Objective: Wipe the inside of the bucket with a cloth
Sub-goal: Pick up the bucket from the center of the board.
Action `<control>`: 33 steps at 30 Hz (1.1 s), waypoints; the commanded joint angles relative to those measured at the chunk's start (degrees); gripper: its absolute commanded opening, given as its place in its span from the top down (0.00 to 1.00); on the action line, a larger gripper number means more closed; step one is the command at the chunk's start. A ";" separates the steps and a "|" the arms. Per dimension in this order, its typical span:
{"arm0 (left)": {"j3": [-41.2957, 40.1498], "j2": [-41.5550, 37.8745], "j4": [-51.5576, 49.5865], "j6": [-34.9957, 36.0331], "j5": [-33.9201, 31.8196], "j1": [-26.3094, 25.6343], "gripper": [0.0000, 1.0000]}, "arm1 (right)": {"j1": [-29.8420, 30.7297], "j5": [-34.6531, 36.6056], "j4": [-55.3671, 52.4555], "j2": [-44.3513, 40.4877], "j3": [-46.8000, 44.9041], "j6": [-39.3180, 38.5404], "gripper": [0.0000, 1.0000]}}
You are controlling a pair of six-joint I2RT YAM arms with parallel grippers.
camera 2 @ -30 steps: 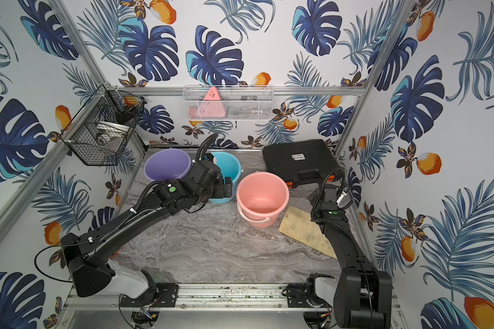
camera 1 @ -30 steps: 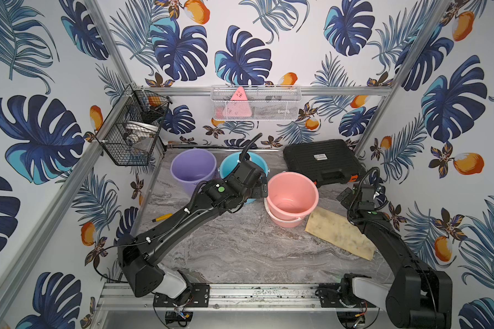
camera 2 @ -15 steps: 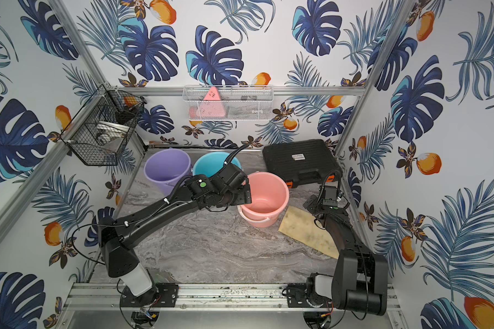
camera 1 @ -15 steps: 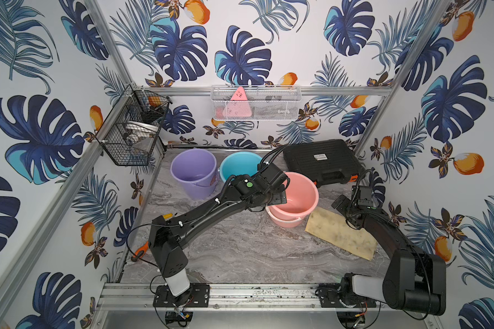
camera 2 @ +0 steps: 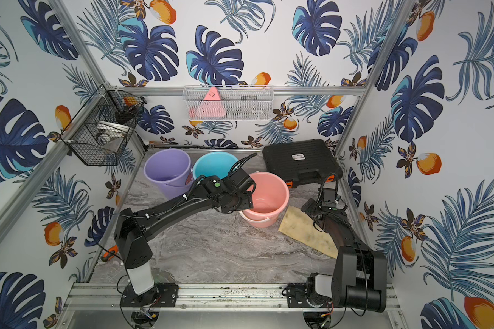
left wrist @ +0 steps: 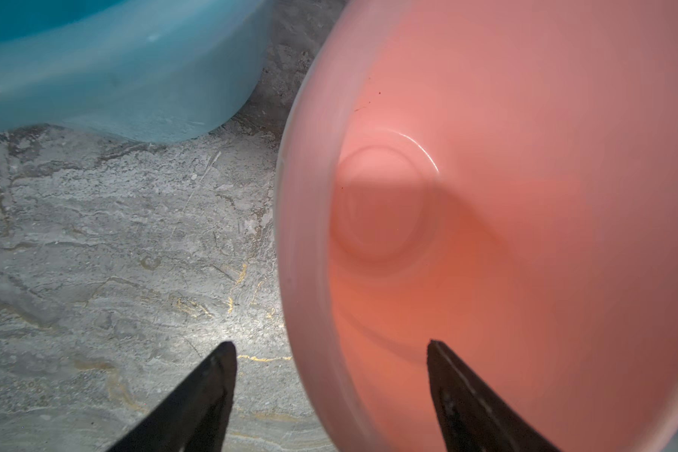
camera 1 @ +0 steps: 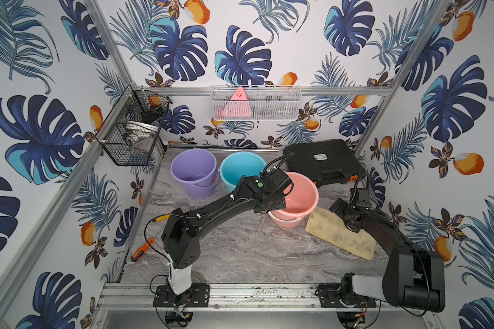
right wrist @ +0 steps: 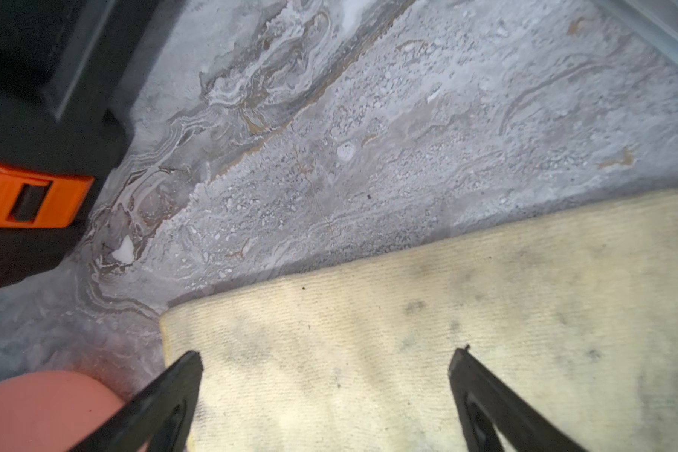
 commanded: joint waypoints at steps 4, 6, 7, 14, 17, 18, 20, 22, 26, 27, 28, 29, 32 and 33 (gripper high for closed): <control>0.27 1.69 2.33 -1.12 -0.11 0.79 0.39 | 0.08 -0.55 0.27 0.65 -0.41 -0.34 0.00; 0.14 2.28 2.63 -1.02 0.92 1.33 0.44 | 0.13 -0.29 0.24 0.80 -0.63 -0.46 0.00; 0.06 2.41 2.88 -1.10 1.09 1.53 0.47 | 0.13 -0.25 0.21 0.85 -0.72 -0.62 0.00; -2.11 1.58 5.45 -1.79 2.11 2.41 0.55 | 0.12 -1.98 0.41 1.22 -1.09 0.00 0.00; -1.11 2.26 4.47 -1.05 2.01 2.39 0.60 | 0.13 -1.98 -0.56 1.99 -0.63 0.09 0.00; -1.05 2.48 4.34 -1.01 2.05 2.48 0.61 | 0.13 -1.62 -0.73 1.97 -0.70 0.19 0.00; -1.07 2.51 4.84 -0.50 2.93 2.59 0.63 | 0.13 -1.50 -0.23 1.58 -1.36 0.37 0.00; -1.03 2.52 4.89 -0.49 2.80 2.59 0.66 | 0.13 -1.73 -0.14 1.34 -1.50 0.49 0.00; -0.93 2.75 4.70 -0.23 3.14 2.54 0.74 | 0.13 -2.23 -0.51 2.07 -1.20 0.89 0.00; -0.47 2.92 4.28 -0.07 3.02 2.55 0.78 | 0.13 -2.35 -0.79 2.34 -0.83 0.71 0.00; -0.18 3.01 3.84 0.12 2.89 2.55 0.81 | 0.13 -2.38 -1.22 2.65 -0.52 0.52 0.00; 0.04 3.09 3.61 0.27 2.75 2.57 0.83 | 0.15 -2.39 -1.70 2.95 -0.05 0.36 0.00; 0.68 3.11 3.01 0.61 2.71 2.57 0.88 | 0.13 -2.31 -2.72 3.29 0.67 0.06 0.00; 1.05 3.19 2.67 0.76 2.66 2.56 0.90 | 0.13 -2.38 -3.14 3.48 0.89 0.12 0.00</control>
